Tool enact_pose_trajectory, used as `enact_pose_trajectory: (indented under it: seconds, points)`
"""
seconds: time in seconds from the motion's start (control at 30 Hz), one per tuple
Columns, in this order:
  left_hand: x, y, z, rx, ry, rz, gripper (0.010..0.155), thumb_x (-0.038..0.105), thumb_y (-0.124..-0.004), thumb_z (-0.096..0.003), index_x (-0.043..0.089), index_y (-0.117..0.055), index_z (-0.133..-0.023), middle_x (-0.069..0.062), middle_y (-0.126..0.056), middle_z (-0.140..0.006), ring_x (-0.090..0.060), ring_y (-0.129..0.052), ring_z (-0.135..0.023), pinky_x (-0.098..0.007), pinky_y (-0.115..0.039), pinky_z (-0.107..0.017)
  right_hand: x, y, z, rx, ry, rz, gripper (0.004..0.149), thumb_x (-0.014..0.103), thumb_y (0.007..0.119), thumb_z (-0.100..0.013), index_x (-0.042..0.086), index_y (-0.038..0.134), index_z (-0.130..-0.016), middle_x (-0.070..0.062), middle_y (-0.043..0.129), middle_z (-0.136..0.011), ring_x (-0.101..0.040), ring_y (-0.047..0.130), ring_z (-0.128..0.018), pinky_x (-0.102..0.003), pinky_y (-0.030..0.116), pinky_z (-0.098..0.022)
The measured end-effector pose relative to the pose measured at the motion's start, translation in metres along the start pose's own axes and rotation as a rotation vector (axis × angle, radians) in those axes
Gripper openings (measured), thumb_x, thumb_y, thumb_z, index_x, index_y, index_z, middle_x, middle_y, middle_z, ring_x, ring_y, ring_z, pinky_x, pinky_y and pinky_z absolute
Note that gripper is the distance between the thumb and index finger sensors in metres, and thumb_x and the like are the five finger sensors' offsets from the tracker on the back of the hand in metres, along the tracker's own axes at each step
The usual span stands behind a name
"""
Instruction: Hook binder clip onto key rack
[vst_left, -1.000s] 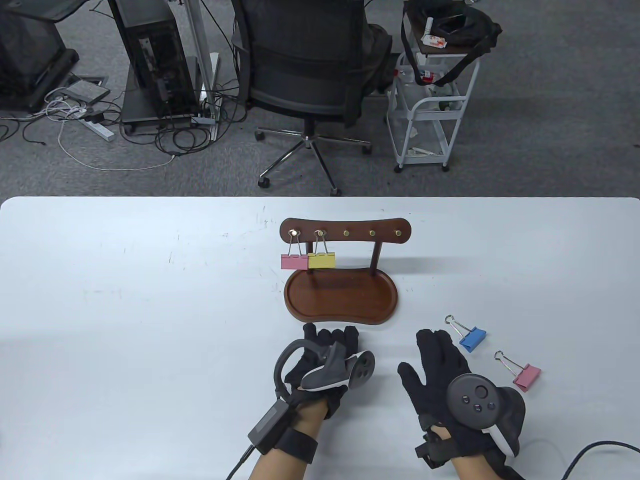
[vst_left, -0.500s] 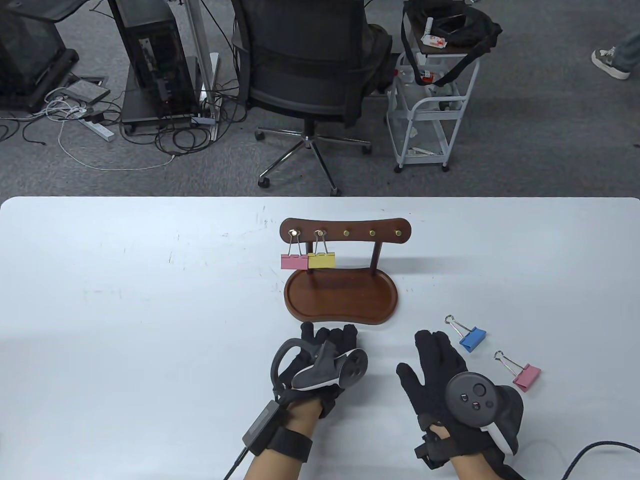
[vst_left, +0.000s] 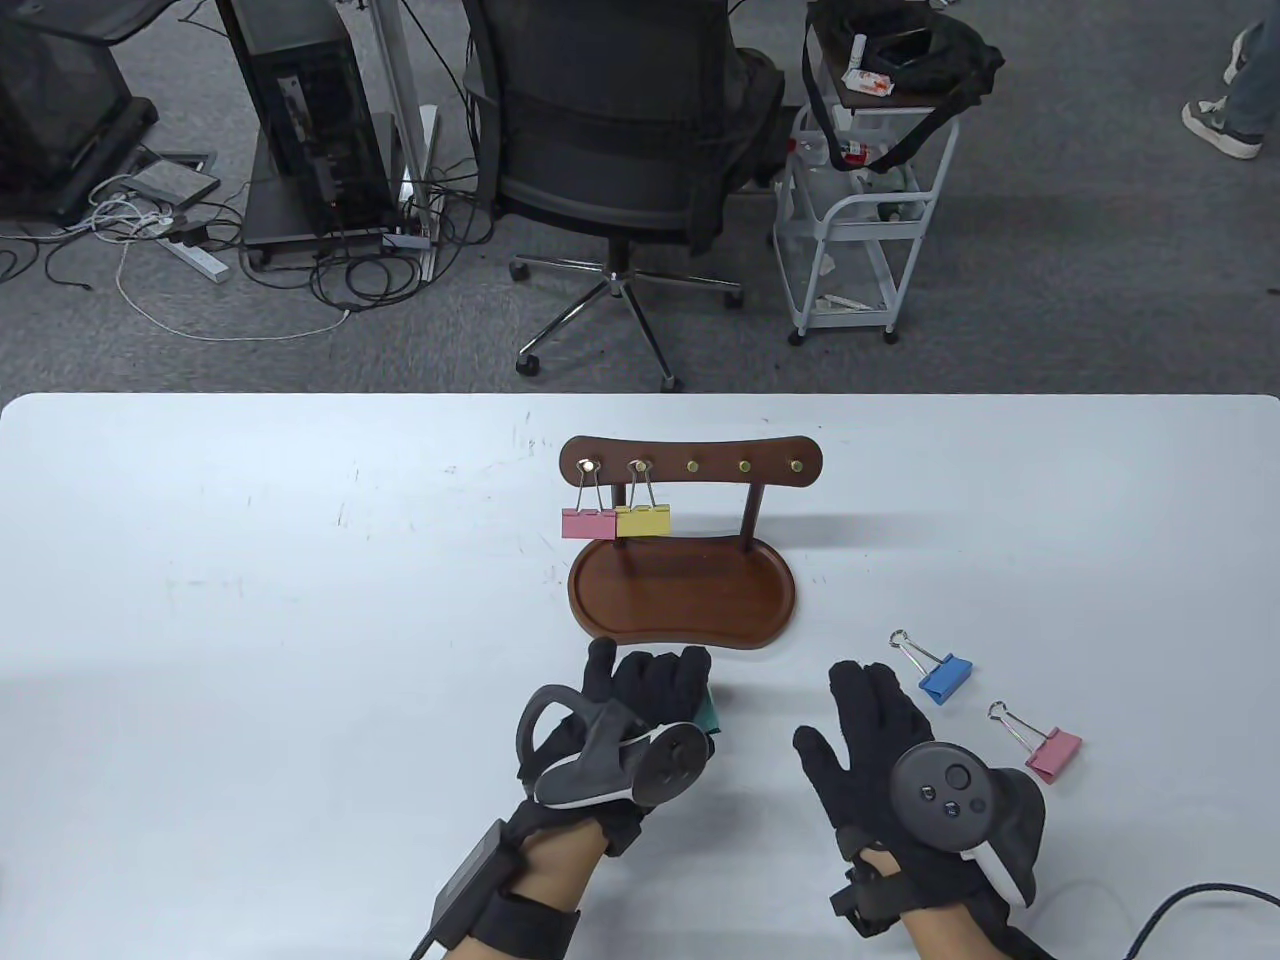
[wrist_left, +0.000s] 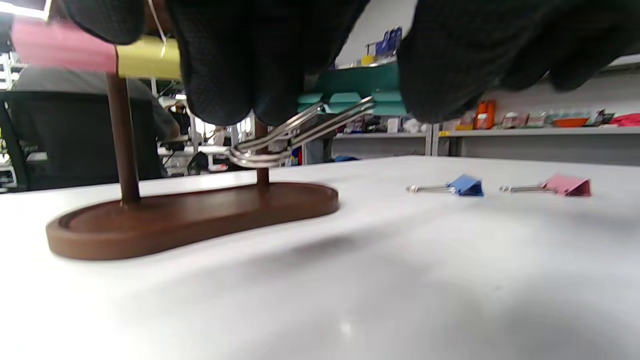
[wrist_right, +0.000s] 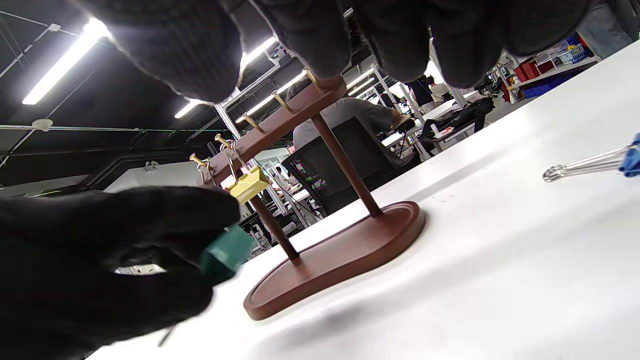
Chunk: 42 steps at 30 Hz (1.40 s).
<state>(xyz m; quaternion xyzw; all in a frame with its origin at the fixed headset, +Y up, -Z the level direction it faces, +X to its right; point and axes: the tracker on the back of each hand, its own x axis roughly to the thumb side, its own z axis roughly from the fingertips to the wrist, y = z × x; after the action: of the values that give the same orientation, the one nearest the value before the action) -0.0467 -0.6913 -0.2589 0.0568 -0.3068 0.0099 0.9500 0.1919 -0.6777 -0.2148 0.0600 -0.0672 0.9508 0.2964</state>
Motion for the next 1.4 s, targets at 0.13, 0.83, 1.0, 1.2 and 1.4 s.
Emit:
enact_pose_trajectory:
  seconds: [0.13, 0.83, 1.0, 1.2, 1.4]
  points:
    - [0.000, 0.015, 0.017, 0.051, 0.001, 0.021, 0.088, 0.053, -0.088, -0.0476, 0.002, -0.061, -0.113, -0.018, -0.083, -0.104, -0.046, -0.088, -0.091, -0.079, -0.053, -0.071, 0.000, 0.000, -0.001, 0.003, -0.003, -0.001, 0.077, 0.048, 0.075, -0.058, 0.001, 0.053, -0.115, -0.040, 0.053, -0.113, -0.066, 0.061, -0.092, -0.074, 0.054, -0.062]
    - [-0.002, 0.028, 0.067, 0.140, 0.007, 0.120, 0.087, 0.052, -0.089, -0.0477, 0.001, -0.062, -0.113, -0.019, -0.083, -0.103, -0.046, -0.089, -0.090, -0.079, -0.053, -0.070, -0.009, 0.002, -0.007, 0.010, -0.066, -0.042, 0.076, 0.047, 0.076, -0.056, 0.002, 0.056, -0.114, -0.039, 0.055, -0.113, -0.066, 0.062, -0.093, -0.074, 0.055, -0.062]
    - [0.000, 0.029, 0.069, 0.164, -0.007, 0.139, 0.088, 0.052, -0.089, -0.0476, 0.001, -0.061, -0.114, -0.019, -0.083, -0.103, -0.046, -0.089, -0.090, -0.079, -0.053, -0.070, 0.001, 0.003, -0.006, 0.002, -0.239, -0.081, 0.075, 0.046, 0.078, -0.055, 0.003, 0.057, -0.114, -0.037, 0.056, -0.113, -0.065, 0.062, -0.094, -0.073, 0.056, -0.062]
    - [0.001, 0.028, 0.069, 0.172, -0.019, 0.147, 0.088, 0.053, -0.089, -0.0476, 0.001, -0.061, -0.113, -0.018, -0.083, -0.103, -0.046, -0.089, -0.090, -0.079, -0.053, -0.070, 0.014, 0.009, -0.001, 0.043, -0.432, -0.118, 0.073, 0.046, 0.078, -0.055, 0.007, 0.059, -0.114, -0.035, 0.057, -0.114, -0.063, 0.063, -0.096, -0.073, 0.058, -0.062]
    - [0.000, 0.028, 0.070, 0.185, -0.024, 0.164, 0.088, 0.052, -0.089, -0.0476, 0.001, -0.061, -0.113, -0.019, -0.083, -0.103, -0.046, -0.089, -0.090, -0.079, -0.053, -0.070, 0.023, 0.016, 0.000, 0.148, -0.582, -0.165, 0.069, 0.044, 0.079, -0.054, 0.012, 0.062, -0.114, -0.032, 0.058, -0.115, -0.062, 0.064, -0.097, -0.074, 0.058, -0.063]
